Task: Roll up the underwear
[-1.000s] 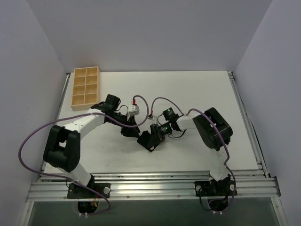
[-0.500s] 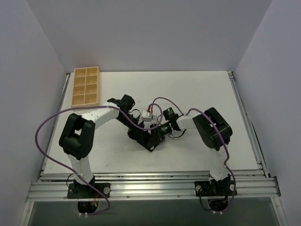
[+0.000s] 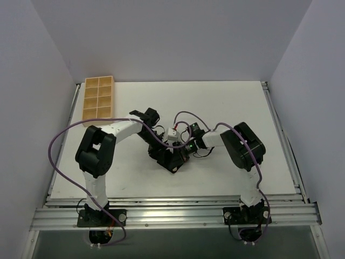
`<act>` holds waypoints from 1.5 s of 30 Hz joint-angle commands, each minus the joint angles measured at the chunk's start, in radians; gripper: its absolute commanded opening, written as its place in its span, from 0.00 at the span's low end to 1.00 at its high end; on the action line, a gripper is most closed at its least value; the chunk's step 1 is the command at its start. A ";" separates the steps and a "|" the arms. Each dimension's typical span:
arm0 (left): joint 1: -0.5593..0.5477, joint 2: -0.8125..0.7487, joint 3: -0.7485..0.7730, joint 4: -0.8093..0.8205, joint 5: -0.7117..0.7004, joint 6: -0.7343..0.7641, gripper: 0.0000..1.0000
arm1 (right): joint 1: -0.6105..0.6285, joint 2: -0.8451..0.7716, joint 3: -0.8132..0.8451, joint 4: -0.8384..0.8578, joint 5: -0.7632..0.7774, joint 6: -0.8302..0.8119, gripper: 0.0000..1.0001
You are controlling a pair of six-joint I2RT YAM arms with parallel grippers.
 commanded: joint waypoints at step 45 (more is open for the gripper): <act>-0.035 0.242 0.295 -0.230 0.027 -0.027 0.23 | -0.003 -0.292 -0.094 -0.052 0.334 0.107 0.40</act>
